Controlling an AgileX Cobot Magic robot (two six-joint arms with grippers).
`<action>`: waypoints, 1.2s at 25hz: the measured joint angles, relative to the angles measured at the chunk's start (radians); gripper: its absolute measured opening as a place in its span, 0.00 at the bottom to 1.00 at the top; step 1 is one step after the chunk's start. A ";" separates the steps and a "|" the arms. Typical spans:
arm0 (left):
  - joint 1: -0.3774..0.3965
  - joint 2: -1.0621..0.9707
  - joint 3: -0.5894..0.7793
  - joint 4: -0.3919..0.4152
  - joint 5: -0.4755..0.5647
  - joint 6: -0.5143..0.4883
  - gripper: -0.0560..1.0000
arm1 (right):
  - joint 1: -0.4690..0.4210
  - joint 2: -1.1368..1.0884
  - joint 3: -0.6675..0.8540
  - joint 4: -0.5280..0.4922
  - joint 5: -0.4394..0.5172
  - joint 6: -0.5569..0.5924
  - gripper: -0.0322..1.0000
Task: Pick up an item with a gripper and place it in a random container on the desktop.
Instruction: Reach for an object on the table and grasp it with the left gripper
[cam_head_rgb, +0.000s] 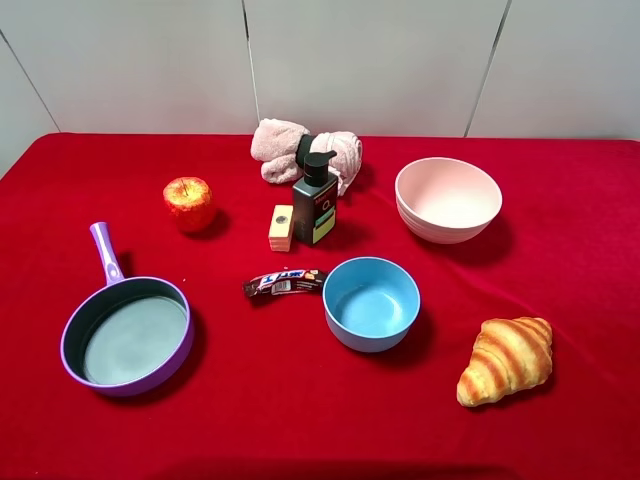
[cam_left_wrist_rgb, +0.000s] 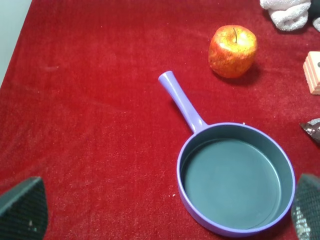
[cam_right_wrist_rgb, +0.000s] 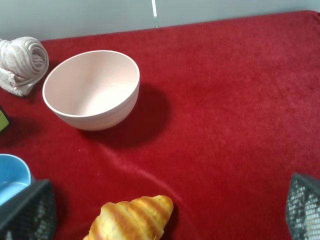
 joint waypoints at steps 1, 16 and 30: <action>0.000 0.029 -0.009 -0.002 0.000 0.004 0.97 | 0.000 0.000 0.000 0.000 0.000 0.000 0.70; 0.000 0.536 -0.155 -0.190 -0.006 0.187 0.97 | 0.000 0.000 0.000 0.000 0.000 0.000 0.70; -0.115 0.970 -0.307 -0.271 -0.063 0.297 0.97 | 0.000 0.000 0.000 0.000 0.000 0.000 0.70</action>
